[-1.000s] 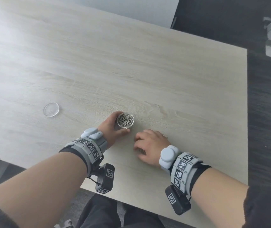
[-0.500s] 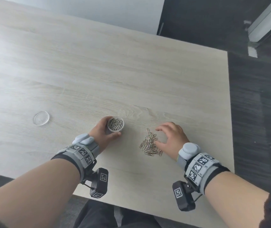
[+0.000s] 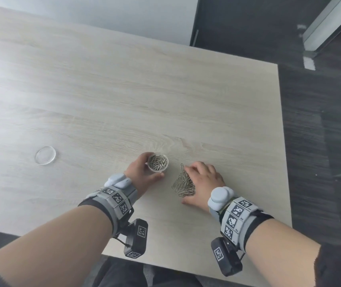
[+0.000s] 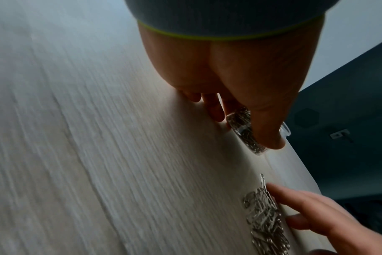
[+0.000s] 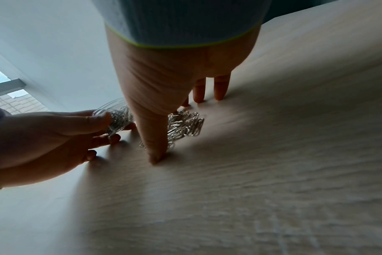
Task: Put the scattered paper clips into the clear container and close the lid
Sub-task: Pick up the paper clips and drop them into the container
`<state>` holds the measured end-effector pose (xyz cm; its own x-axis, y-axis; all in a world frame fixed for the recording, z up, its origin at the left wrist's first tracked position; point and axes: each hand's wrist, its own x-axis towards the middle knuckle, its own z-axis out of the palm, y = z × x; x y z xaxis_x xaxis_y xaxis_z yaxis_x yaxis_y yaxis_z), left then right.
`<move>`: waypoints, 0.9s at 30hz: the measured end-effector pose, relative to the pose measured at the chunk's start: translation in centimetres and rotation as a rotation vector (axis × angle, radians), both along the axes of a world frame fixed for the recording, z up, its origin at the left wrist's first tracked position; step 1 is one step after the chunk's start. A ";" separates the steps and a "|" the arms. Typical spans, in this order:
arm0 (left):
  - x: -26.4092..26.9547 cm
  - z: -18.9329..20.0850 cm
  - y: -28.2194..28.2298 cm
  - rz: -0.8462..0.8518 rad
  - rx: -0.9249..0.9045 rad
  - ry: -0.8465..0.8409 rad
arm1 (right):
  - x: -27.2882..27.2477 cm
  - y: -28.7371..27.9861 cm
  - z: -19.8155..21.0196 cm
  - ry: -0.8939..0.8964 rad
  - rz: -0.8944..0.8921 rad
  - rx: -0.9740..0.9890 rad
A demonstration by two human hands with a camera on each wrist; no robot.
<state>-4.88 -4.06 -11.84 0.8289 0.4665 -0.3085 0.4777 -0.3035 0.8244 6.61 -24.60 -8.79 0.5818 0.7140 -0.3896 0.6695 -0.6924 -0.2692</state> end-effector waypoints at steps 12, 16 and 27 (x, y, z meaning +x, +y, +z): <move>-0.9 0.0 0.8 -0.074 -0.007 0.023 | 0.7 -0.7 -0.4 0.108 -0.053 0.107; -0.9 0.1 0.9 -0.081 -0.020 0.018 | 1.0 -0.6 -0.3 0.109 -0.072 0.117; -0.7 0.4 1.1 -0.112 -0.032 0.011 | 2.0 0.3 0.0 0.098 -0.141 0.122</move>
<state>-5.55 -2.95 -11.40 0.8718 0.3610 -0.3310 0.4513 -0.3293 0.8294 8.58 -24.32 -8.79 0.6428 0.6736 -0.3649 0.5347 -0.7356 -0.4159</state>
